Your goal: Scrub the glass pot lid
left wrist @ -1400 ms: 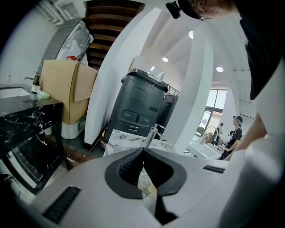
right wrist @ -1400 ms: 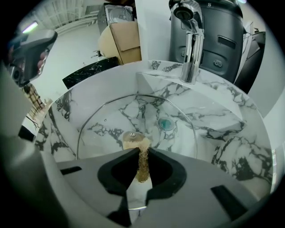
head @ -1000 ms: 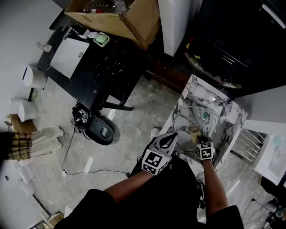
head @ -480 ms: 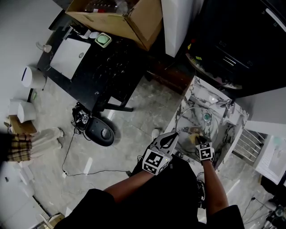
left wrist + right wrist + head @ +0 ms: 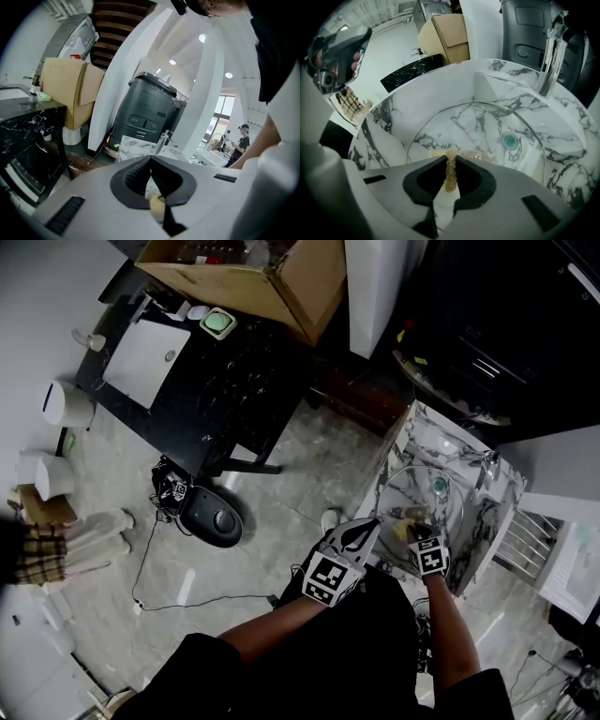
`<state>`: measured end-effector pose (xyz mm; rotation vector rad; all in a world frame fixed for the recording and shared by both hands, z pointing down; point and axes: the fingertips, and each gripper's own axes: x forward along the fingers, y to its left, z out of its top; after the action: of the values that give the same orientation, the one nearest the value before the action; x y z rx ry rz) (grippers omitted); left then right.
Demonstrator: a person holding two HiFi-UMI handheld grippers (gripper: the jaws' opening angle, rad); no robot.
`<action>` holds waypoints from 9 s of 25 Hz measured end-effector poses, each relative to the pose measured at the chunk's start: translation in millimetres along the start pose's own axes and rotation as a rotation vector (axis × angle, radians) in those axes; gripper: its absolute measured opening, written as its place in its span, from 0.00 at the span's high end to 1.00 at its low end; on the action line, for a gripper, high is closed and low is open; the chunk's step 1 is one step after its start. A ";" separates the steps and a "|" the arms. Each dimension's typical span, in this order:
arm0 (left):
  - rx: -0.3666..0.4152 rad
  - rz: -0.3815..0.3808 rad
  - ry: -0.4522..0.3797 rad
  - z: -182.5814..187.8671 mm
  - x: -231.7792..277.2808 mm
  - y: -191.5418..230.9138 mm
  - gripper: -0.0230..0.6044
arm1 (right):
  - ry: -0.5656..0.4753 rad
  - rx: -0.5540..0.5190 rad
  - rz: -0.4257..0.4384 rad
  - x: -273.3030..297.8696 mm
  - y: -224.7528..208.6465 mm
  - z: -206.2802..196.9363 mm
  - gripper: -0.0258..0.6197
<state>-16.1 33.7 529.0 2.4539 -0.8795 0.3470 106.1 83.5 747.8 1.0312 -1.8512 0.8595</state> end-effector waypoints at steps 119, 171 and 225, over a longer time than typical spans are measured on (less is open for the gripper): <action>0.055 -0.160 0.114 12.0 60.9 2.1 0.94 | -0.122 0.214 -0.170 31.8 -99.5 71.0 0.86; 0.082 -0.033 0.094 -0.1 64.5 -49.6 0.94 | -0.117 0.200 -0.218 -4.0 -145.2 11.9 0.86; 0.076 -0.040 0.012 -5.4 10.2 -53.8 0.94 | -0.013 0.153 -0.265 -41.6 -106.5 -47.4 0.86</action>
<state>26.2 67.0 517.3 2.5326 -0.8251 0.3864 229.6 91.2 748.2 1.3458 -1.6314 0.8442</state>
